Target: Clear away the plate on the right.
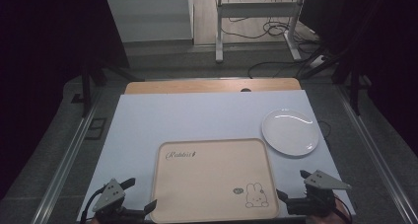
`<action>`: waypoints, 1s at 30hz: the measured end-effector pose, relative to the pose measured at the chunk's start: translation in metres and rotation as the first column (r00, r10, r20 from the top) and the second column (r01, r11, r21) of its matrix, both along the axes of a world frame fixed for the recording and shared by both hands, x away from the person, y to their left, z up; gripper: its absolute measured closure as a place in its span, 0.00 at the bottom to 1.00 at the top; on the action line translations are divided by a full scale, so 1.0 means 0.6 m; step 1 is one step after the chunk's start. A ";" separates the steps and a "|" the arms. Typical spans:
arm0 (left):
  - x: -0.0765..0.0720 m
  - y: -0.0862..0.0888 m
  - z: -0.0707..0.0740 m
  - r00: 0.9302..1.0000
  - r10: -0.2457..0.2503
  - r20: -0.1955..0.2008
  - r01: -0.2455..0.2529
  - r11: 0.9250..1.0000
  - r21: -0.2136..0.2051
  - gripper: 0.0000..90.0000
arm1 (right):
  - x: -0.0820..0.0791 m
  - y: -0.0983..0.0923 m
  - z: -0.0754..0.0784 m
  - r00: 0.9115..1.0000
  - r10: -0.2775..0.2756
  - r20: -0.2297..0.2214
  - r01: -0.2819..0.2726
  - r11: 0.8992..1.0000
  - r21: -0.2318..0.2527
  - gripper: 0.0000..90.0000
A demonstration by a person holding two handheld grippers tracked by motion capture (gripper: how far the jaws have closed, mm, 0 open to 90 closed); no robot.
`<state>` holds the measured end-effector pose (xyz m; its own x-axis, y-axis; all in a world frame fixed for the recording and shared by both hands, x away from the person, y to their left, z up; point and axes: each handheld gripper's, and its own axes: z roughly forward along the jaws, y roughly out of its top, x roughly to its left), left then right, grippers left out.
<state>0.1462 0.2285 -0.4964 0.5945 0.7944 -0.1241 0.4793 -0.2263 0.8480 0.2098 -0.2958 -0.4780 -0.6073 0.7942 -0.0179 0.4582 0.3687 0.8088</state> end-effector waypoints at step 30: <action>0.001 0.001 0.000 1.000 0.014 -0.006 -0.014 1.000 -0.005 0.01 | 0.023 0.003 0.004 1.000 -0.007 0.025 0.009 0.999 -0.050 0.00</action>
